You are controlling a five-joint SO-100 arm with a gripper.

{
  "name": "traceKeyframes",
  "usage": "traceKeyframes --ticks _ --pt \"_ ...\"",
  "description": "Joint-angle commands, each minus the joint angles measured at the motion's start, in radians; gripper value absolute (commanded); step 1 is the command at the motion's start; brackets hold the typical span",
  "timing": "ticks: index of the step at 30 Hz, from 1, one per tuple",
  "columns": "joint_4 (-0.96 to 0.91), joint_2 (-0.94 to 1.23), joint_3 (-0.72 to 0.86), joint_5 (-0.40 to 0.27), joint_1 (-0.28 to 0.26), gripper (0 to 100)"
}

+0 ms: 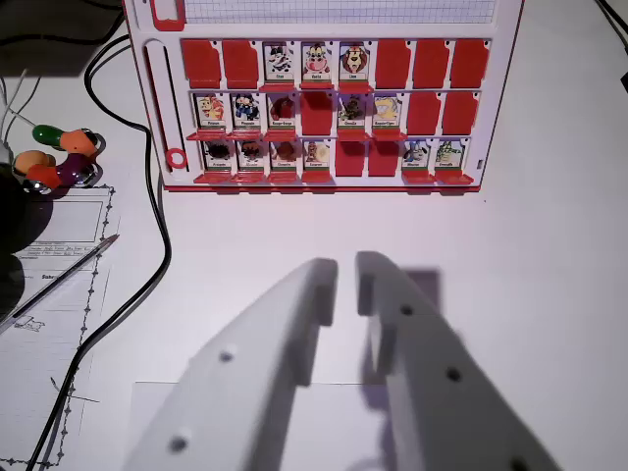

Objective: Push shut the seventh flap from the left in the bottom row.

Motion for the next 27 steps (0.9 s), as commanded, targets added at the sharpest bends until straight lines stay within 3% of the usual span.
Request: traceKeyframes --ticks 1,16,27 --pt "-0.032 0.003 -0.011 -0.014 -0.002 2" --pt "-0.032 -0.017 -0.012 -0.008 0.003 2" --pt "-0.021 -0.236 -0.170 0.029 0.034 2"
